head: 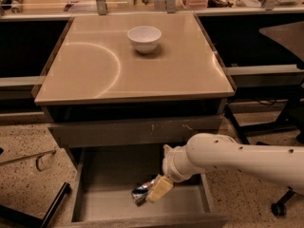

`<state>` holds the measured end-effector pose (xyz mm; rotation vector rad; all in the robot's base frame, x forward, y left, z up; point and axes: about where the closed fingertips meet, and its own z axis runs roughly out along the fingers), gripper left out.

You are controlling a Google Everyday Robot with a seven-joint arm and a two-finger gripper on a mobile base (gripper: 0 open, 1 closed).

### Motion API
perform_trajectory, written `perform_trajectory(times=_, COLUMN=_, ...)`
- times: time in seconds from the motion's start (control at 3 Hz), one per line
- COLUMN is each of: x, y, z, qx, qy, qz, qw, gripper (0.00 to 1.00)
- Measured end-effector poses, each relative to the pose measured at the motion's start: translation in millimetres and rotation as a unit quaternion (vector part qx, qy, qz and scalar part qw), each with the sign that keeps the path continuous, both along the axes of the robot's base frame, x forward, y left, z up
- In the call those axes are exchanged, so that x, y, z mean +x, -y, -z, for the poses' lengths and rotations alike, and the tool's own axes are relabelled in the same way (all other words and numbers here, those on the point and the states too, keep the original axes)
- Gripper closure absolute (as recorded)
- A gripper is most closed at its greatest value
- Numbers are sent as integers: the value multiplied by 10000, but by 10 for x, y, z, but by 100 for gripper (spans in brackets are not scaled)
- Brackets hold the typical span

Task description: Pick redbull can from middle drawer and place on counter

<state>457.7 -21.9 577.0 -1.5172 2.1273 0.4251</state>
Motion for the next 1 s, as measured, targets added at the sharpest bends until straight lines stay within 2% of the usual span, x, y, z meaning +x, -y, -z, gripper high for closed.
perform_trajectory(times=0.33, x=114, y=-201, z=243, qx=96, qy=68, qz=-331, qw=9994, gripper=0)
perform_trajectory(times=0.67, x=277, y=-512, z=696, qx=265, qy=71, qz=-890, qw=9957, gripper=0)
perform_trajectory(times=1.0, x=322, y=-793, z=1375, qx=371, qy=-212, qz=-1297, qw=9906, gripper=0)
